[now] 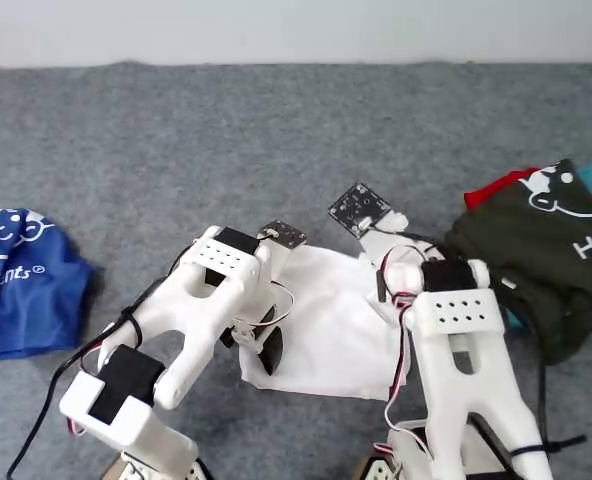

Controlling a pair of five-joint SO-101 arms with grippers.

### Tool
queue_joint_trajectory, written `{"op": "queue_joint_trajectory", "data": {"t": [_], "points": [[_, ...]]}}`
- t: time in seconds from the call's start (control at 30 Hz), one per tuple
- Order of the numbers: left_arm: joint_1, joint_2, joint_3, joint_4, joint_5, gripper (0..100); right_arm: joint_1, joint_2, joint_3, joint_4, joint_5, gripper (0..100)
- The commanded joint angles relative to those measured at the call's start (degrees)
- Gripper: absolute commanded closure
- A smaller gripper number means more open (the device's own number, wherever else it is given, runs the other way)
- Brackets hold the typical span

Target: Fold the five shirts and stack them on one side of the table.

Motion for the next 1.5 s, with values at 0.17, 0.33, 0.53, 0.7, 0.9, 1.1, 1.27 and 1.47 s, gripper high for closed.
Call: {"op": "queue_joint_trajectory", "data": {"t": [0.17, 0.33, 0.53, 0.7, 0.9, 1.1, 1.27, 1.47], "points": [[0.70, -0.79, 0.04, 0.88, 0.35, 72, 3.56, -0.40, -2.55, -20.00, -16.35, 64.0], [0.70, -0.79, 1.36, 0.79, 0.35, 72, 4.09, -0.57, -2.55, -18.24, -17.23, 64.0], [0.35, -0.79, 2.24, 0.70, 0.35, 73, -2.07, -1.89, -3.78, -5.05, -17.67, 64.0], [0.26, -0.79, 1.10, 0.62, 0.35, 73, -10.42, -7.43, -3.96, 0.57, -17.76, 64.1], [0.62, -0.79, 0.31, 0.79, 0.35, 73, -9.36, -7.52, 4.57, -7.69, -17.67, 64.1], [0.70, -0.79, 0.13, 0.88, 0.26, 73, 1.10, -0.57, 12.57, -29.58, -17.67, 64.1], [0.44, -0.79, 0.04, 0.88, 0.09, 73, 3.47, 10.59, 12.13, -40.22, -17.67, 64.1], [0.35, -0.79, -0.22, 2.11, 0.18, 73, 1.89, 9.98, 4.48, -30.11, -17.67, 64.1]]}}
